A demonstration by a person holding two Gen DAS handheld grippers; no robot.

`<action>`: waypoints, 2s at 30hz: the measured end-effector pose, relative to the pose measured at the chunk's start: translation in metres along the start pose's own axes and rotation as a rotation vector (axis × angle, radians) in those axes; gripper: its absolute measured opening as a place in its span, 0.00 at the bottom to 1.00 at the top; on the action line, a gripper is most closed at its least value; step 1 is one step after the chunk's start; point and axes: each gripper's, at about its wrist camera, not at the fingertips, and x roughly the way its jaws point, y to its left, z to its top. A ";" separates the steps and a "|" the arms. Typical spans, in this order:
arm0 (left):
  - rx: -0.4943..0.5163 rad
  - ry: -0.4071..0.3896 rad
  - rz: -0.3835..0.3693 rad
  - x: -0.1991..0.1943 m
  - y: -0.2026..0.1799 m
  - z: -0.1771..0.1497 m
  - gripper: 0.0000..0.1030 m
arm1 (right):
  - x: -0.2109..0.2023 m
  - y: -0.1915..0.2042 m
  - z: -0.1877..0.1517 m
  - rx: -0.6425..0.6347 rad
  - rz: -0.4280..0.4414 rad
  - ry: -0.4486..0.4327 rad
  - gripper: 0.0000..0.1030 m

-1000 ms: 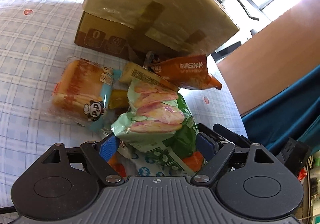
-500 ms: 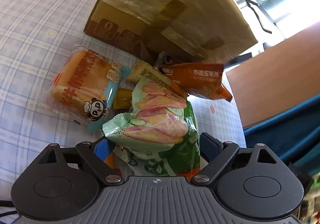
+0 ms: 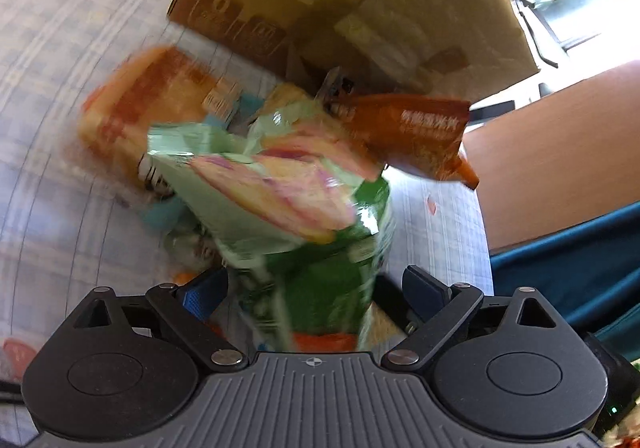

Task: Organize snacks
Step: 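Lower the left tool onto the green snack bag and close it, then lift the green bag with the left tool while the right tool grasps the orange chip bag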

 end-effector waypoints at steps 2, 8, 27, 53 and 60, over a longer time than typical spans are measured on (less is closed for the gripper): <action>0.010 -0.039 0.015 -0.002 -0.003 0.003 0.92 | 0.002 0.003 0.000 -0.012 0.012 0.006 0.78; 0.000 -0.106 0.020 -0.002 0.001 0.010 0.84 | 0.007 0.007 -0.004 -0.030 0.024 0.027 0.78; -0.010 -0.113 -0.052 0.024 0.010 0.008 0.74 | 0.015 -0.008 -0.004 0.017 0.002 0.035 0.78; 0.109 -0.327 -0.067 -0.044 0.018 0.004 0.58 | 0.031 -0.016 0.075 -0.273 -0.152 -0.143 0.94; 0.117 -0.341 -0.080 -0.046 0.020 0.003 0.58 | 0.048 -0.002 0.083 -0.433 -0.142 -0.118 0.94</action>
